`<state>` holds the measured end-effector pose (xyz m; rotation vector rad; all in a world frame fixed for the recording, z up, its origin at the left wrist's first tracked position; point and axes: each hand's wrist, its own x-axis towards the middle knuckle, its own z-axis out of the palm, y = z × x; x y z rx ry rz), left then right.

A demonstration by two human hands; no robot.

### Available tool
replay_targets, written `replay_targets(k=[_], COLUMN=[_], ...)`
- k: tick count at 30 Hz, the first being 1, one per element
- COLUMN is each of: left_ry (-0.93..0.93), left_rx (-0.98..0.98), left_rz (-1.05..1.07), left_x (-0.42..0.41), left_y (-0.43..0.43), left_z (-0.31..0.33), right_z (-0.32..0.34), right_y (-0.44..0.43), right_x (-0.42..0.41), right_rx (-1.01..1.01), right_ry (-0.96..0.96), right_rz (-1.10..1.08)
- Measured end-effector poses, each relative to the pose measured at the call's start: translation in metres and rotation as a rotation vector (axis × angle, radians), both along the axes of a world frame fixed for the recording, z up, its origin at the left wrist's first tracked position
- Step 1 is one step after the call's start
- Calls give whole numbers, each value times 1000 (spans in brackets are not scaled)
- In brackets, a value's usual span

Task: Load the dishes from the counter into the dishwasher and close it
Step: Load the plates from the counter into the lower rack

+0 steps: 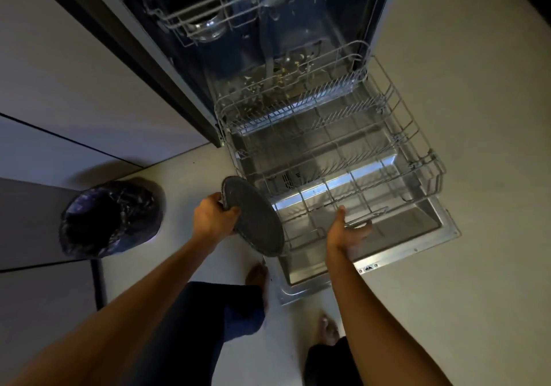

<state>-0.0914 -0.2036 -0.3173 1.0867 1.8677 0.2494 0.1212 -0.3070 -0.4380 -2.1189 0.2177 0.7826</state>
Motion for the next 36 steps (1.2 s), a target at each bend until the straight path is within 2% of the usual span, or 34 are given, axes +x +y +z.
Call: replay_targets(k=[5,12,17,20,24,28,36], left_ry=[-45,-80,-134,-150,-169,-174,-138], left_rx=[-18,-40,-56,-27,-38,-89,-167], left_rz=[11,4,9,37,67,102,76], left_x=[4,17,31,38,41,37,16], left_y=[8,16,16,14,13,9,2], left_z=[-23,-43,-46,-49,-51,-45,-26], right_z=[-23,-41,-46,-37,-33,-22,7], right_y=[18,19,22,25,27,26,1], right_x=[-7,-10,-12,-8,-11,-8,0], right_rx=[199,204,196,143,168,156,31], right_ry=[-114,-286,-245,-129,-162,-85,187], right_rz=[-220,-238,-210,-175,-248,-232,9])
